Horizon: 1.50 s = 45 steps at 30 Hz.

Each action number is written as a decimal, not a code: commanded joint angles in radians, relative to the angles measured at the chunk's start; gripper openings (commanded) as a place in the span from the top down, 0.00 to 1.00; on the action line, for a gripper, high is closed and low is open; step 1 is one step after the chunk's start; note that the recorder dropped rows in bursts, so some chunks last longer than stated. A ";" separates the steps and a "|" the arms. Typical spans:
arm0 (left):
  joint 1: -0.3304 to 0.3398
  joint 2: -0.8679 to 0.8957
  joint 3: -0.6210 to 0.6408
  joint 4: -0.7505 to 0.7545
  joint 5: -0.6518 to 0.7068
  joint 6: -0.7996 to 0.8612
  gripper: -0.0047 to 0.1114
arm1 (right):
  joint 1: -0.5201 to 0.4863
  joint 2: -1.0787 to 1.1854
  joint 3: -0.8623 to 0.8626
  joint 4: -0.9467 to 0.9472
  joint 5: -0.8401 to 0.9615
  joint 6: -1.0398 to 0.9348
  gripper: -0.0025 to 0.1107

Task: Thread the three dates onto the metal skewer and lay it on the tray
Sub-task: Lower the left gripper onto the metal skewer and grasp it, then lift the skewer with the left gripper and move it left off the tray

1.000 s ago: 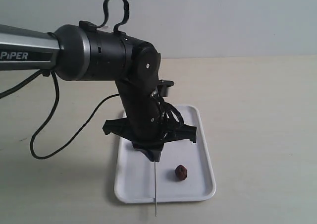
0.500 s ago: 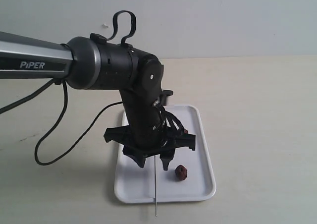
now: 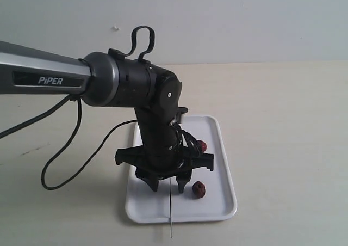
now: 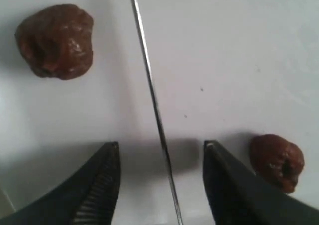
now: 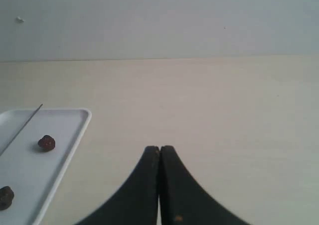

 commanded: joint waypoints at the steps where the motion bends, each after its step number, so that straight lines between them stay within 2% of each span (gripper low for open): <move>1: -0.002 0.014 -0.007 0.002 -0.024 -0.004 0.52 | -0.004 -0.003 0.002 0.000 -0.007 -0.002 0.98; 4: -0.002 0.014 -0.007 0.002 -0.027 -0.004 0.55 | -0.004 -0.003 0.002 0.000 -0.007 -0.002 0.98; 10: -0.002 0.014 -0.007 0.002 -0.019 -0.004 0.84 | -0.004 -0.003 0.002 0.000 -0.007 -0.002 0.98; 13: -0.002 0.014 -0.007 -0.001 -0.012 -0.004 0.95 | -0.004 -0.003 0.002 0.000 -0.007 -0.002 0.98; 23: -0.002 -0.005 -0.007 0.001 -0.005 0.095 0.96 | -0.004 -0.003 0.002 0.000 -0.007 -0.002 0.98; 28: 0.007 -0.080 -0.007 0.001 0.013 0.153 0.96 | -0.004 -0.003 0.002 0.000 -0.007 -0.002 0.98; 31: 0.009 -0.150 -0.007 0.014 0.047 0.245 0.96 | -0.004 -0.003 0.002 0.000 -0.007 -0.002 0.98; 34: 0.009 -0.214 -0.007 0.068 0.123 0.304 0.96 | -0.004 -0.003 0.002 0.000 -0.007 -0.002 0.98; 39: 0.009 -0.320 -0.007 0.269 0.291 0.315 0.96 | -0.004 -0.003 0.002 0.000 -0.007 -0.002 0.98; 42: 0.009 -0.363 0.011 0.325 0.291 0.334 0.96 | -0.004 -0.003 0.002 0.000 -0.007 -0.002 0.98; 45: 0.009 -0.421 0.086 0.328 0.291 0.353 0.96 | -0.004 -0.003 0.002 0.000 -0.007 -0.002 0.98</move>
